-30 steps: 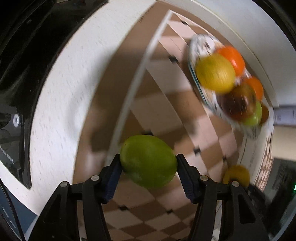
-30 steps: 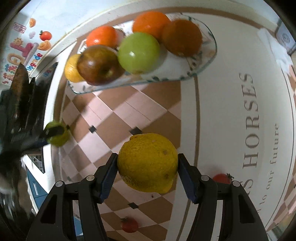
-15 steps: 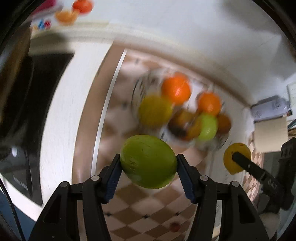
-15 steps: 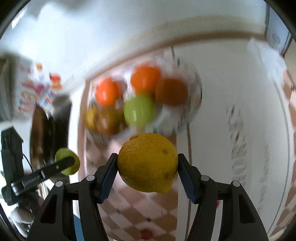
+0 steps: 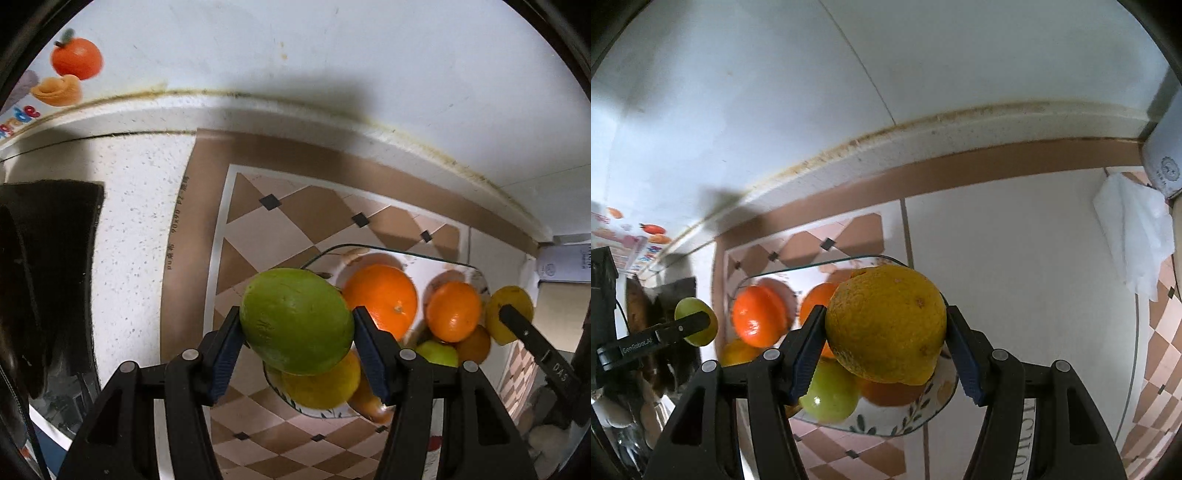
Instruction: Organize fruits
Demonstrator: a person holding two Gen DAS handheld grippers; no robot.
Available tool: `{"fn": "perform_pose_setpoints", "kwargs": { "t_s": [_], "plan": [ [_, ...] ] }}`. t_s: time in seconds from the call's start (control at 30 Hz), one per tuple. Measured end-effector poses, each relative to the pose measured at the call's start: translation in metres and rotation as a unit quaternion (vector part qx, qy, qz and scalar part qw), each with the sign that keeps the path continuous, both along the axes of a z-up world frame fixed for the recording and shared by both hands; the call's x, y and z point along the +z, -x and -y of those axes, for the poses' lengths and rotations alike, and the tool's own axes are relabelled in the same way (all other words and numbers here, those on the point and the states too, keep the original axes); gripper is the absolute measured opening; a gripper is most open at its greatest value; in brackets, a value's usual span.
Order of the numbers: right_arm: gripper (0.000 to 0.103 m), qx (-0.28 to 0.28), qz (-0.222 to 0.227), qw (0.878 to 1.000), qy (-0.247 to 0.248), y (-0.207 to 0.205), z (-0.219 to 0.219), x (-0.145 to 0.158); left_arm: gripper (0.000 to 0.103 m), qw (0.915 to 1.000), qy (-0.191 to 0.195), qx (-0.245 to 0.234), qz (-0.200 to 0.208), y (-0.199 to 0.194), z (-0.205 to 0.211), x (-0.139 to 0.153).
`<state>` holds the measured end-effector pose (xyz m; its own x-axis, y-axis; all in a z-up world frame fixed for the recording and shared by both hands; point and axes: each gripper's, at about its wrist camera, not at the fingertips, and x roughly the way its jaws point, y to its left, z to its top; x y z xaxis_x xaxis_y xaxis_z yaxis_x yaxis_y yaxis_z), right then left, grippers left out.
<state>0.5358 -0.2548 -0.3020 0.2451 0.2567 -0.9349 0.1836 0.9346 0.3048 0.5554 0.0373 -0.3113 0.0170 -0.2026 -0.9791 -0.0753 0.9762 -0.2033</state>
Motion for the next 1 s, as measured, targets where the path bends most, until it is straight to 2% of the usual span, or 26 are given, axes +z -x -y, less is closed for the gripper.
{"fn": "perform_pose_setpoints", "kwargs": {
  "t_s": [0.33,0.43,0.5,0.53,0.6,0.73,0.87,1.0],
  "plan": [
    [0.068,0.012,-0.042,0.999,0.008,-0.019,-0.007,-0.022,0.057,0.9992,0.016,-0.004,-0.037,-0.004,0.006,-0.019],
    [0.073,0.011,-0.054,0.998,0.002,-0.021,-0.007,-0.026,0.070,0.9989,0.022,-0.011,-0.039,-0.006,0.012,-0.020],
    [0.077,0.009,-0.057,0.998,0.003,-0.019,-0.007,-0.025,0.074,0.9989,0.023,-0.014,-0.039,-0.006,0.014,-0.018],
    [0.078,0.011,-0.058,0.998,0.002,-0.018,-0.008,-0.024,0.075,0.9990,0.020,-0.016,-0.037,-0.006,0.014,-0.016],
    [0.079,0.015,-0.057,0.998,0.008,-0.016,-0.009,-0.021,0.093,0.9994,0.007,-0.019,-0.029,-0.004,0.015,-0.012],
    [0.092,0.023,-0.043,0.999,0.022,-0.006,-0.015,-0.007,0.095,0.9993,-0.017,-0.032,-0.011,0.005,0.013,0.004],
    [0.093,0.042,-0.034,0.996,0.071,0.011,-0.029,0.009,0.095,0.9974,-0.053,-0.047,0.005,0.022,0.019,0.018],
    [0.093,0.061,-0.019,0.992,0.112,0.033,-0.045,0.026,0.095,0.9959,-0.070,-0.052,0.028,0.045,0.022,0.032]
  ]
}}
